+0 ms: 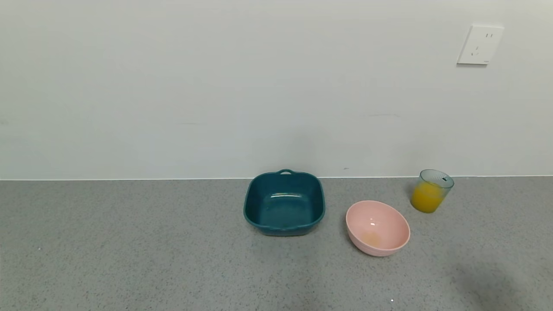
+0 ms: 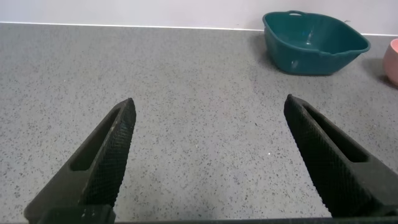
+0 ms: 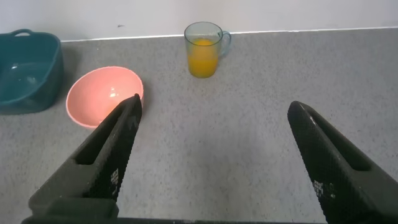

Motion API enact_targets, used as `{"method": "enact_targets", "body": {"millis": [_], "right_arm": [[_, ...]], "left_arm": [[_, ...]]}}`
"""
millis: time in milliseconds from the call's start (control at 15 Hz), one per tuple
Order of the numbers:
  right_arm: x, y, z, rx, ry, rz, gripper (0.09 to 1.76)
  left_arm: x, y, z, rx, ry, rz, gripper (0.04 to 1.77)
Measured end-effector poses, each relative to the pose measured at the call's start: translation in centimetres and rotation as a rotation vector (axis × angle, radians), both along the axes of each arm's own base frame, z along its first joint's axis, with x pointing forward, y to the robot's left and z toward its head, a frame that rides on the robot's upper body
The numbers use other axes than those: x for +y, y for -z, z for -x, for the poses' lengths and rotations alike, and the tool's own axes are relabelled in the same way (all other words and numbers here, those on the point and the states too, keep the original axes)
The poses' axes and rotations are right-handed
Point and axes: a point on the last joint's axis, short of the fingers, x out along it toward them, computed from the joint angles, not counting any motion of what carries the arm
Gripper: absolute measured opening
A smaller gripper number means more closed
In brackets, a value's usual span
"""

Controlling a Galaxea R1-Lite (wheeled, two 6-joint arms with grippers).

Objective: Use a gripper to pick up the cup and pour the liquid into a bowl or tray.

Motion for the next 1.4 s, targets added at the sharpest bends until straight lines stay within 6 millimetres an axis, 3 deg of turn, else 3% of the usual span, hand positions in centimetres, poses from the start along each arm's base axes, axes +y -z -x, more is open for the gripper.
{"method": "enact_targets", "body": {"millis": [333,733,1000,1400], "right_arm": [[-0.9,1.0,-8.4,0.083,0.057,-0.021,1.71],[-1.3,6.1,-16.7,0.174,0.12,-0.036,1.71],[-0.6,10.0,-20.1,0.224,0.134,-0.041,1.71],[0.8,14.4,-23.6,0.217,0.143,-0.031,1.71]], "left_arm": [[0.0,0.0,0.0,0.0,0.0,-0.001,1.72],[0.0,0.0,0.0,0.0,0.0,0.0,1.72],[0.0,0.0,0.0,0.0,0.0,-0.001,1.72],[0.0,0.0,0.0,0.0,0.0,0.0,1.72]]}}
